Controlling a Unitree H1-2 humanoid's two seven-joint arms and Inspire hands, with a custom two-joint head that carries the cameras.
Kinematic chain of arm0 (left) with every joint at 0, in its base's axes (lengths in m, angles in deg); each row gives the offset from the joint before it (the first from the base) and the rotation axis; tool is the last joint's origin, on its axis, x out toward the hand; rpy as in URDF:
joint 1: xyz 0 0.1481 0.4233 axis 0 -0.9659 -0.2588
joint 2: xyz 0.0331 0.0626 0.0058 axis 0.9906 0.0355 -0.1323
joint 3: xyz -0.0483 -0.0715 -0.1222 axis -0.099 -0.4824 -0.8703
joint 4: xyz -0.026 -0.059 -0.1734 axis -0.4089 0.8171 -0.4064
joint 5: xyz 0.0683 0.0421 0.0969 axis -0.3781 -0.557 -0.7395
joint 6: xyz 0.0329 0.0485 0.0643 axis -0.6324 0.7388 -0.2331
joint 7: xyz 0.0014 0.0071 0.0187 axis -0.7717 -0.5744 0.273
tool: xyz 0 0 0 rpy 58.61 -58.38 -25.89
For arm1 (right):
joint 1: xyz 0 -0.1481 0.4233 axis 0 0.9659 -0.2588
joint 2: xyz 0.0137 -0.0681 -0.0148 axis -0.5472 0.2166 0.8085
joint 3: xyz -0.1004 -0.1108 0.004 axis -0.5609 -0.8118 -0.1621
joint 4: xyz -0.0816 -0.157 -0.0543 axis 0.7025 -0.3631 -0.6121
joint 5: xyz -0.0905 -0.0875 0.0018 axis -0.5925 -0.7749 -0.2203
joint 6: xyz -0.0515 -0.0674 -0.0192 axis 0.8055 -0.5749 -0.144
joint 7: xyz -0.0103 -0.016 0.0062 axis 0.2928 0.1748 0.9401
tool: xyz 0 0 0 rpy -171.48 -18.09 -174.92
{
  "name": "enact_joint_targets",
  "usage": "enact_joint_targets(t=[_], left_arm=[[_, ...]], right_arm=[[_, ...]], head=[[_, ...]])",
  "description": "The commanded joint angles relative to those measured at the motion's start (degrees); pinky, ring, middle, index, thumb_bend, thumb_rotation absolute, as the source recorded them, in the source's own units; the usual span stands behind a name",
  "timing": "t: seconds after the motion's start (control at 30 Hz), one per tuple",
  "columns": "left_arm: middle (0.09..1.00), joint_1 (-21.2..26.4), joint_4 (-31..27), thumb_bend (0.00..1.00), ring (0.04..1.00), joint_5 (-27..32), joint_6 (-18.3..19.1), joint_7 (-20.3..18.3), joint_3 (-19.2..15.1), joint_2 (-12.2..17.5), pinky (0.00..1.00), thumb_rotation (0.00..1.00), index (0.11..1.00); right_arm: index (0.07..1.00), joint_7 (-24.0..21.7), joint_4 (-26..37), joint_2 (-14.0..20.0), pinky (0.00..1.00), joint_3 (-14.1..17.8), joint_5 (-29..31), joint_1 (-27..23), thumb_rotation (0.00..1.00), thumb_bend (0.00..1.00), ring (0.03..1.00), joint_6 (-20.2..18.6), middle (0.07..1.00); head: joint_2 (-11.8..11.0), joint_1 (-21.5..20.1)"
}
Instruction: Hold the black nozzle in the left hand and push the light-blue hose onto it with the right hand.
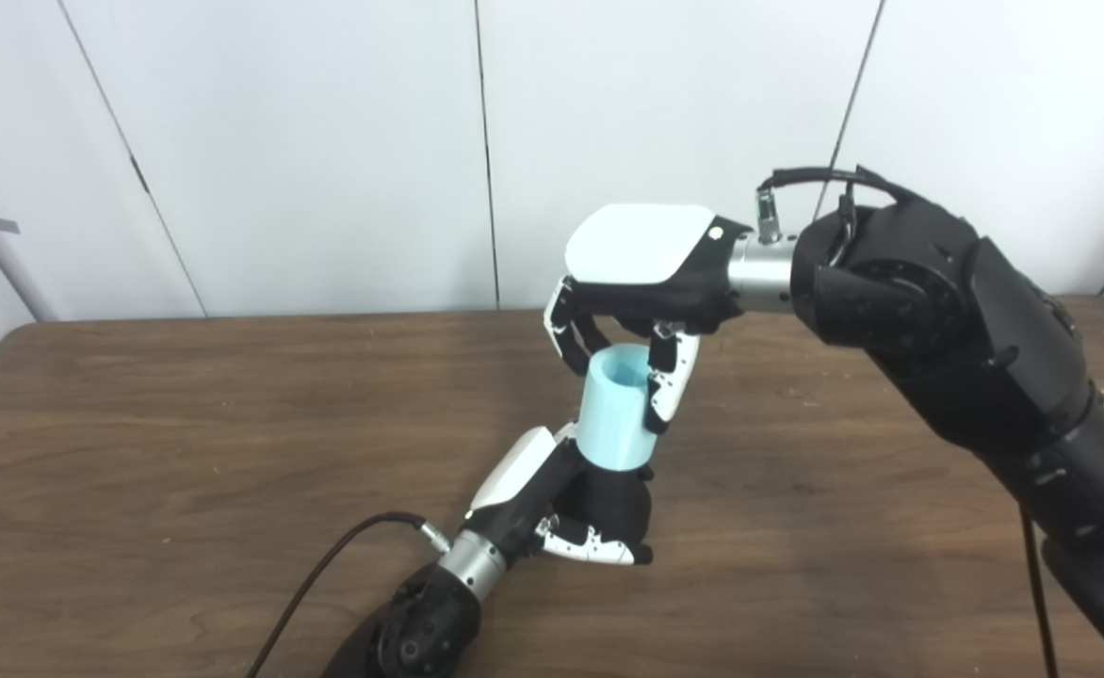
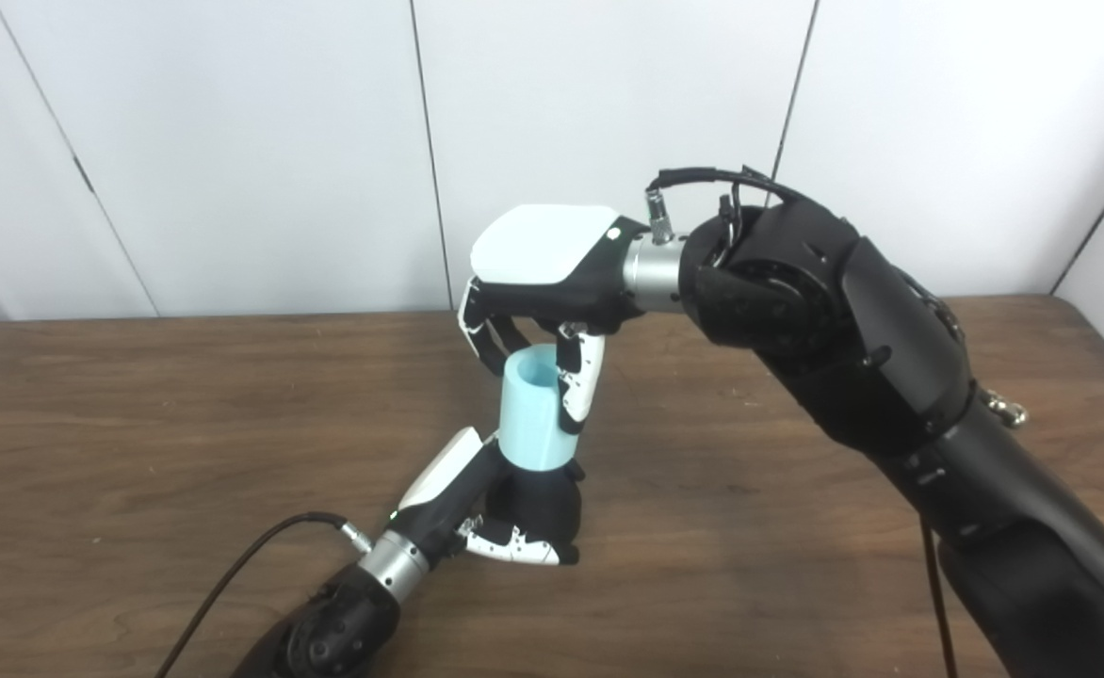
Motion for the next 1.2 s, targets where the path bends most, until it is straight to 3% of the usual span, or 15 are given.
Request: enact_joint_targets(t=[0.0, 0.07, 0.47, 0.6, 1.0, 1.17], left_arm=[[0.829, -3.7, 2.4, 0.52, 0.965, -1.0, 1.8, -1.7, 1.7, -0.6, 1.0, 0.07, 0.484], [0.831, -3.7, 2.4, 0.52, 0.965, -0.9, 1.9, -1.9, 1.7, -0.6, 1.0, 0.07, 0.484], [0.833, -4.2, 1.8, 0.52, 0.964, -1.2, 2.4, -2.0, 1.9, -0.6, 1.0, 0.07, 0.485], [0.833, -4.2, 1.9, 0.52, 0.964, -1.1, 2.3, -1.9, 1.9, -0.5, 1.0, 0.07, 0.485], [0.832, -4.3, 1.4, 0.52, 0.963, -1.1, 2.1, -2.3, 2.1, -0.1, 1.0, 0.07, 0.485], [0.832, -4.4, 1.7, 0.52, 0.961, -1.2, 2.0, -2.4, 2.2, -0.1, 1.0, 0.07, 0.485]], right_arm=[[0.501, 1.1, 1.5, -0.1, 0.17, 0.5, 0.1, -1.6, 0.0, 0.53, 0.257, 1.8, 0.421], [0.509, 1.7, 2.1, -0.3, 0.22, 0.8, 0.4, -1.2, 0.0, 0.53, 0.302, 2.9, 0.421], [0.506, 2.1, 3.5, -0.6, 0.21, 1.7, 0.7, 1.0, 0.0, 0.53, 0.301, 4.7, 0.416], [0.503, 1.6, 3.5, -1.0, 0.17, 1.5, 0.6, 1.4, 0.0, 0.53, 0.258, 4.0, 0.4], [0.505, 1.3, 1.8, -0.5, 0.18, 2.1, 2.3, 2.5, 0.0, 0.52, 0.264, 3.1, 0.396], [0.483, 1.3, 1.5, -0.2, 0.14, 2.4, 2.5, 3.4, 0.0, 0.53, 0.216, 2.8, 0.468]], head=[[0.1, 0.0], [0.1, 0.0], [-1.1, 0.1], [-1.2, 0.1], [-0.7, 0.0], [-0.7, 0.1]])
